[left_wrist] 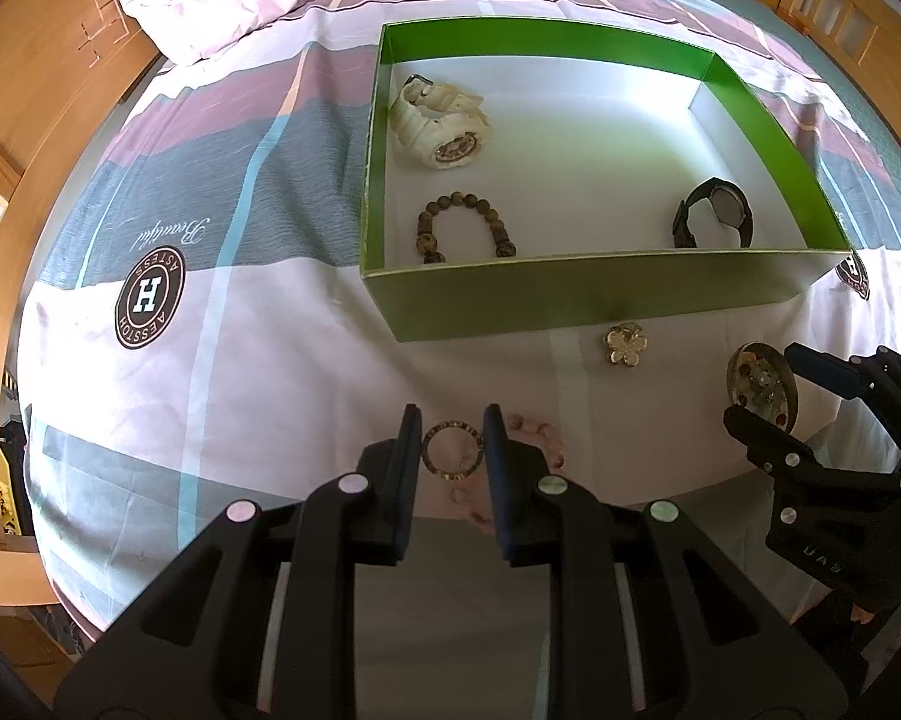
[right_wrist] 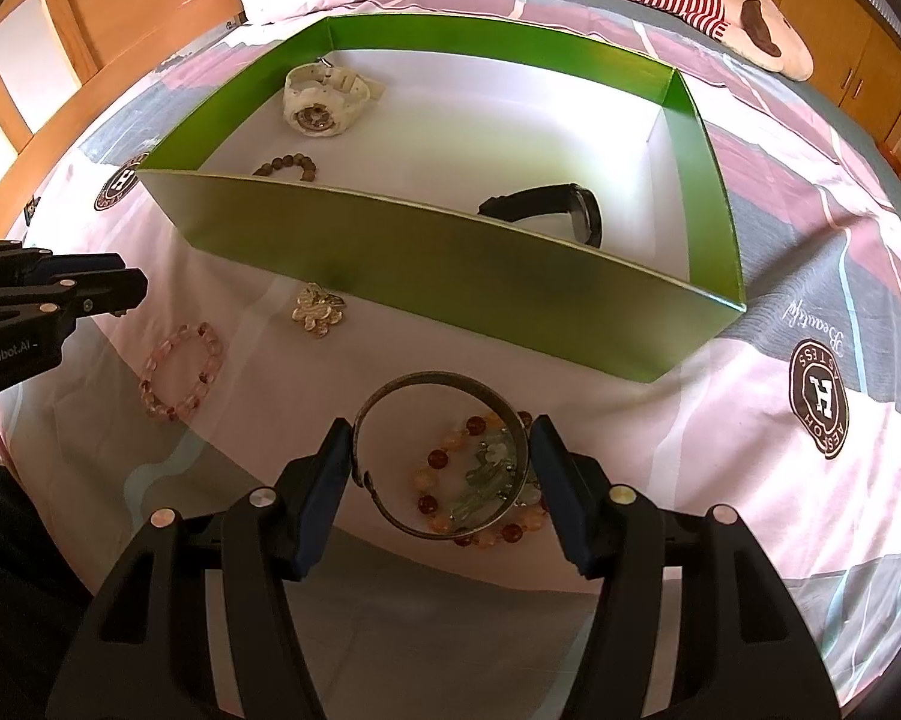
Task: Organize jewelry
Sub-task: 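Lift and carry the ring and bangle with both tools over the box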
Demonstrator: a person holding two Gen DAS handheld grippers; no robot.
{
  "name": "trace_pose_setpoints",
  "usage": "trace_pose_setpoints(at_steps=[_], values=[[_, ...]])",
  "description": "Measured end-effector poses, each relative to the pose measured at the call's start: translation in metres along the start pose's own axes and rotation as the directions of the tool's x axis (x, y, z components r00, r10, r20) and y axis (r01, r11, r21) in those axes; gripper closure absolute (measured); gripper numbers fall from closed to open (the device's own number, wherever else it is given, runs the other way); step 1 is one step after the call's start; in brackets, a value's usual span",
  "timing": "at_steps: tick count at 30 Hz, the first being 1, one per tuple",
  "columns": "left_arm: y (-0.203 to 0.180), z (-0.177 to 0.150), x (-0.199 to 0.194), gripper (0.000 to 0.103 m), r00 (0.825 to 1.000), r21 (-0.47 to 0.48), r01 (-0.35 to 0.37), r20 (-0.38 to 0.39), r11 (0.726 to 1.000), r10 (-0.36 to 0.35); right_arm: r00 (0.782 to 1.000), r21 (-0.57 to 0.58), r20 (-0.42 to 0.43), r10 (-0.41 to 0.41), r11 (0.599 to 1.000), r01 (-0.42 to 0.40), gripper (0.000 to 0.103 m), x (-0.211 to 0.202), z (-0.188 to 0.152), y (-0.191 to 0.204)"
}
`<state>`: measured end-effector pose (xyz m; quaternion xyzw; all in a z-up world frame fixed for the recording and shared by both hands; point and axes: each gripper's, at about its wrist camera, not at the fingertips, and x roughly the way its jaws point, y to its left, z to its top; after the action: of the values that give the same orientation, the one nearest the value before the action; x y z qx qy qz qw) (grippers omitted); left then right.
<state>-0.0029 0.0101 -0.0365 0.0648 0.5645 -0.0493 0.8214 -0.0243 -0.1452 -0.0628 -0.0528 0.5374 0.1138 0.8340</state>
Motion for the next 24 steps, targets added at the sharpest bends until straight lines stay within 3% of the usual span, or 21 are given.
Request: trace_pose_setpoints(at_steps=[13,19,24], values=[[0.000,0.000,-0.001,0.082,1.000,0.000,0.003,0.007,1.000,-0.003,1.000,0.002,0.010,0.006,1.000,-0.006,0.042,-0.001,0.000,0.001],[-0.001,0.004,-0.025,0.082,0.992,0.002,0.013,0.129,1.000,-0.013,0.996,0.006,0.082,0.030,1.000,-0.031,0.042,-0.019,0.003,0.001],[-0.007,0.006,-0.026,0.082,0.991,0.018,0.009,0.137,1.000,-0.012,0.993,0.011,0.109,0.042,0.999,-0.044,0.042,-0.024,0.005,0.000]])
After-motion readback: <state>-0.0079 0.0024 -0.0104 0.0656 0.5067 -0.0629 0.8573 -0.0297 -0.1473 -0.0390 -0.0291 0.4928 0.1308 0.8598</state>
